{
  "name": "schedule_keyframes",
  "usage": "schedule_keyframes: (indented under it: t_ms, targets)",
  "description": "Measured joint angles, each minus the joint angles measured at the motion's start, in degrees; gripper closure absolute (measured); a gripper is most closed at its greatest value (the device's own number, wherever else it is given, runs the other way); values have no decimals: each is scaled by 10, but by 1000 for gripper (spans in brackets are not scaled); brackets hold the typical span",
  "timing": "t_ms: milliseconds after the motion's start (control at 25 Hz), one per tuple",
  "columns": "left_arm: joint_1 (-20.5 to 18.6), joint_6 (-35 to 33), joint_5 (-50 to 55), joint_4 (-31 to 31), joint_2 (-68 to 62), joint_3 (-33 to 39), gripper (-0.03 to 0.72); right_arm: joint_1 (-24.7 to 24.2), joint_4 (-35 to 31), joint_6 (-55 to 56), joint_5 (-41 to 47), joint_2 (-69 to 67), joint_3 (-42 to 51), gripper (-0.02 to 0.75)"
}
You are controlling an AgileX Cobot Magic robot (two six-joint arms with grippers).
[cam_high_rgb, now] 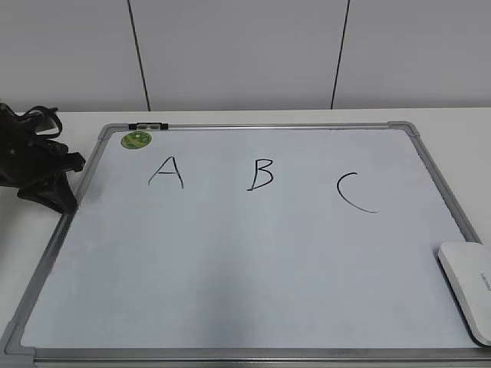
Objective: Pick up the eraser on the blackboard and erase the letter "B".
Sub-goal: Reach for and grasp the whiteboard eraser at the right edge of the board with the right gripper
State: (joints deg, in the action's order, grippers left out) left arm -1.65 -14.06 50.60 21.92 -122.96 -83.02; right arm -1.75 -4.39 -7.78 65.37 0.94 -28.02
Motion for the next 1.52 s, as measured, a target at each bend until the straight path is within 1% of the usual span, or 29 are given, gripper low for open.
schedule_keyframes:
  t_ms: [160,480,600,760,960,1360,1520]
  targets:
    - [0,0,0,0,0,0,650,0,0,0,0,0,0,165]
    - [0,0,13,0,0,0,581,0,0,0,0,0,0,165]
    - [0,0,15,0,0,0,575,0,0,0,0,0,0,165]
    - [0,0,15,0,0,0,578,0,0,0,0,0,0,165]
    - [0,0,15,-1,0,0,653,0,-1,0,0,0,0,165]
    - [0,0,15,-1,0,0,656,0,-1,0,-3,0,-4,165]
    - [0,0,15,-1,0,0,656,0,-2,0,-39,-45,-18,165]
